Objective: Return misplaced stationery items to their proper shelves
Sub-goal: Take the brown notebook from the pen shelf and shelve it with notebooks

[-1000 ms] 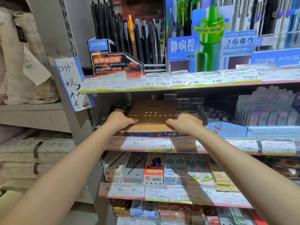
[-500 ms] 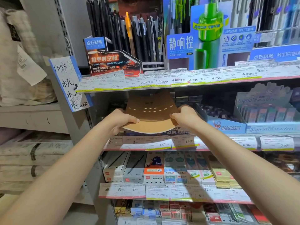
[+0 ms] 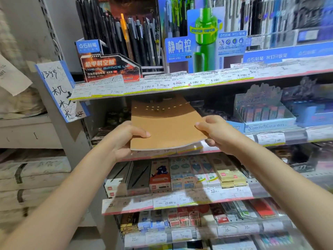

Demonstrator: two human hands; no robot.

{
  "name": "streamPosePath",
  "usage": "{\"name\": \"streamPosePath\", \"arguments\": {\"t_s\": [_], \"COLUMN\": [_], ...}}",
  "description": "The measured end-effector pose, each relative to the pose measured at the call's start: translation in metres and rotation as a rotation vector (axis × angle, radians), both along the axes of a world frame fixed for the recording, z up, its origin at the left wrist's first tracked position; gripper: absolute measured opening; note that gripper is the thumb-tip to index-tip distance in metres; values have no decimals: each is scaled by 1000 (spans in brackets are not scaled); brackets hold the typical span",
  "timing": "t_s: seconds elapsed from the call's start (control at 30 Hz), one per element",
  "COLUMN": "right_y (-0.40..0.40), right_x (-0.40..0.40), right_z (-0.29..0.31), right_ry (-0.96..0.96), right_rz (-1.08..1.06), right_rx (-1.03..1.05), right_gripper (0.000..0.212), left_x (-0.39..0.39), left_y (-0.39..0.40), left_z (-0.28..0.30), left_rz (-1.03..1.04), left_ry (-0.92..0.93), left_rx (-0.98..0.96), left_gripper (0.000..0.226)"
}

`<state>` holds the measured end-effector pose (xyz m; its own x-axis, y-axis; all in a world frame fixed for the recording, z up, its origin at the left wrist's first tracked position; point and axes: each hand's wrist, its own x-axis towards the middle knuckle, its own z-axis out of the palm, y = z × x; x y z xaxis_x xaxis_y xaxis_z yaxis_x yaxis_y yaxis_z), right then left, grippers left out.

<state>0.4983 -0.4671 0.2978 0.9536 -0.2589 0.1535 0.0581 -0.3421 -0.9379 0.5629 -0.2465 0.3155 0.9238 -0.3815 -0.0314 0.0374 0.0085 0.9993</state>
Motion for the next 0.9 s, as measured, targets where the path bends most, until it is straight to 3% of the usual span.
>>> {"name": "streamPosePath", "arguments": {"t_s": [0.17, 0.5, 0.73, 0.9], "right_y": [-10, -65, -128, -182], "right_x": [-37, -131, -200, -253], "right_z": [-11, -23, -34, -43], "right_ry": [-38, -42, -99, -110], "right_rz": [-37, -213, -359, -463], "right_rx": [87, 136, 131, 130], "right_gripper": [15, 12, 21, 19], "left_x": [-17, -70, -108, -150], "left_y": [-11, -91, -179, -250], "left_z": [-11, -15, -25, -34], "left_rz": [-76, -329, -481, -535], "left_ry": [1, -6, 10, 18], "left_rx": [7, -4, -3, -25], "left_gripper": [51, 36, 52, 39]}}
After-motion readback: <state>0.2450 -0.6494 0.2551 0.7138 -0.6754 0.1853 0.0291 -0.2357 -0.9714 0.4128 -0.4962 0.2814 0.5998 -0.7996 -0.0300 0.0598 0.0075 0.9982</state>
